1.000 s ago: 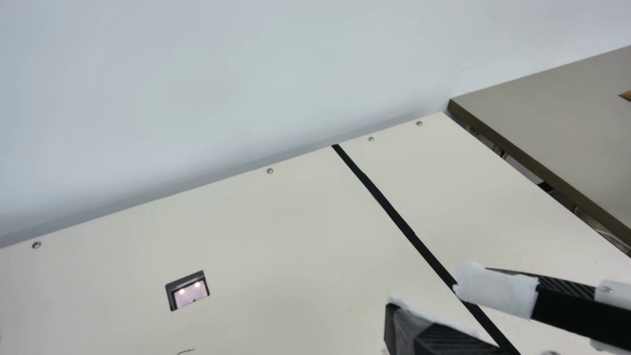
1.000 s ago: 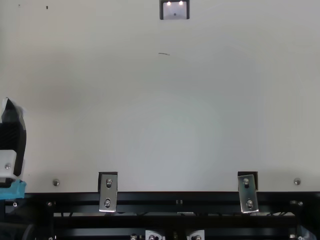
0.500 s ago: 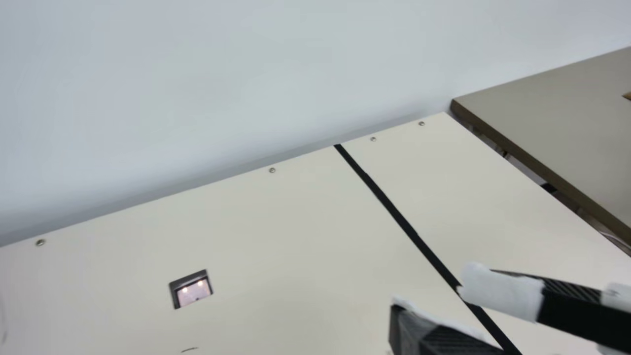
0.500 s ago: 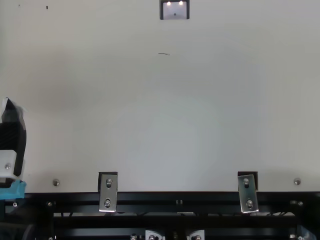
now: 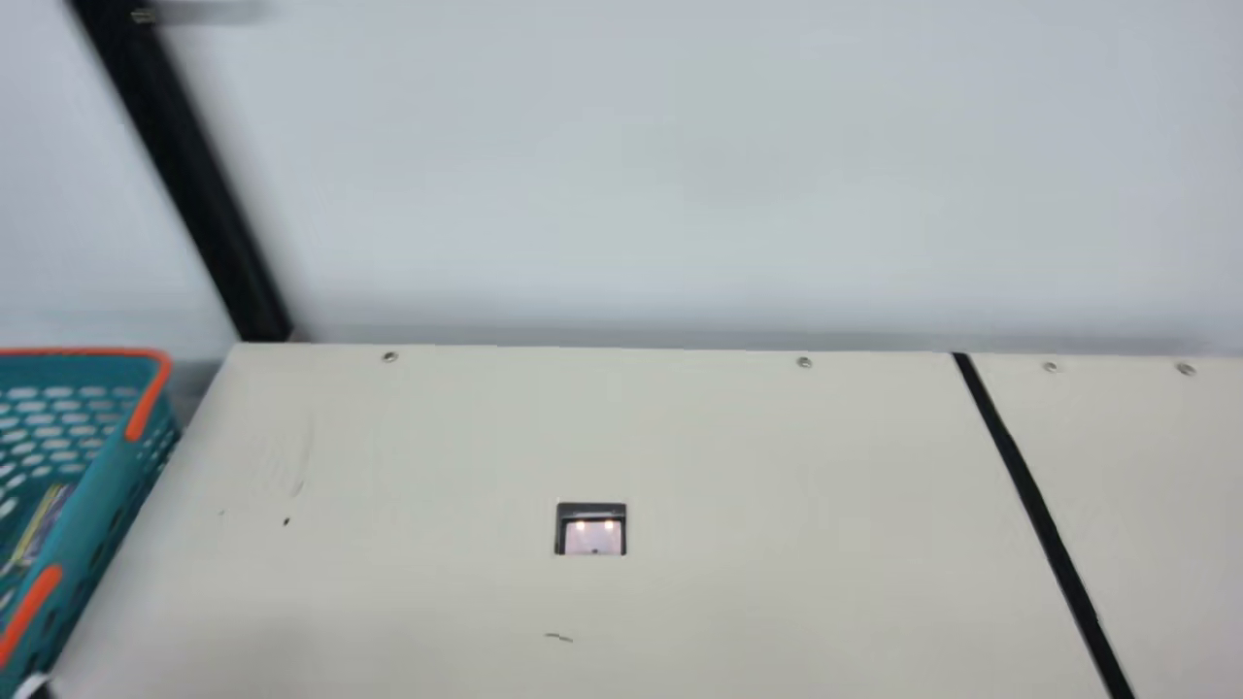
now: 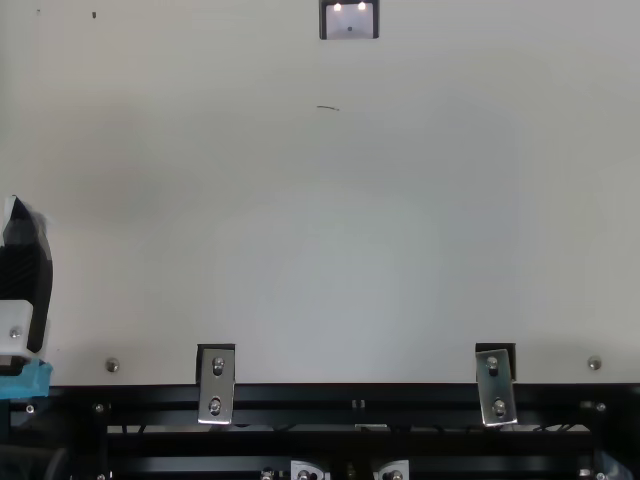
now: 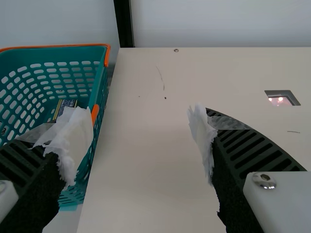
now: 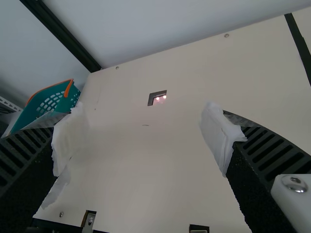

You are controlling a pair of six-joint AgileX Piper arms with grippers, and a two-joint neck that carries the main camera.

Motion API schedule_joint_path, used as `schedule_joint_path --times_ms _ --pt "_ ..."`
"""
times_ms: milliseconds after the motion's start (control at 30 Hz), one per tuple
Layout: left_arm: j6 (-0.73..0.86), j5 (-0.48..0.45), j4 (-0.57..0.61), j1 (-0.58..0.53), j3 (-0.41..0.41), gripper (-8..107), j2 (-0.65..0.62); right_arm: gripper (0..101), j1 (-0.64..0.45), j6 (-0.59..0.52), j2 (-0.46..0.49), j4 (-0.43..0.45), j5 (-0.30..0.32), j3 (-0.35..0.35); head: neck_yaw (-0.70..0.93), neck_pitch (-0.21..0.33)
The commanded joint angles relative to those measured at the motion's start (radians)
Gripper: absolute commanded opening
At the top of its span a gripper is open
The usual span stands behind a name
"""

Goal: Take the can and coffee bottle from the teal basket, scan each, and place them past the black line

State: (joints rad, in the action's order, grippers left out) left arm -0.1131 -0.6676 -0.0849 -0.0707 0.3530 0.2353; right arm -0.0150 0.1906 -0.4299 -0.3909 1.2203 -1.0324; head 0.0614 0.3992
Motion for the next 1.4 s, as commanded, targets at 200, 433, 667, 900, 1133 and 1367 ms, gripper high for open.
schedule_joint_path --times_ms 200,433,667,900,1133,1367 --pt "0.0 0.0 0.0 0.0 0.0 90 0.0 101 0.0 0.0 0.0 0.0 0.0 0.0 0.22 0.037" --pt "0.0 0.0 0.0 0.0 0.0 90 0.0 101 0.0 0.0 0.0 0.0 0.0 0.0 0.424 0.037" --pt "0.0 0.0 0.0 0.0 0.0 90 0.0 101 0.0 0.0 0.0 0.0 0.0 0.0 0.574 0.037" --pt "0.0 0.0 0.0 0.0 0.0 90 0.0 101 0.0 0.0 0.0 0.0 0.0 0.0 0.574 0.037" --pt "0.001 -0.002 0.003 0.002 0.001 90 0.001 101 0.0 0.0 0.0 0.0 0.0 0.0 0.574 0.037" --pt "-0.055 0.018 -0.001 0.067 0.072 90 0.093 101 0.0 0.0 0.0 0.0 0.0 0.0 0.574 0.037"
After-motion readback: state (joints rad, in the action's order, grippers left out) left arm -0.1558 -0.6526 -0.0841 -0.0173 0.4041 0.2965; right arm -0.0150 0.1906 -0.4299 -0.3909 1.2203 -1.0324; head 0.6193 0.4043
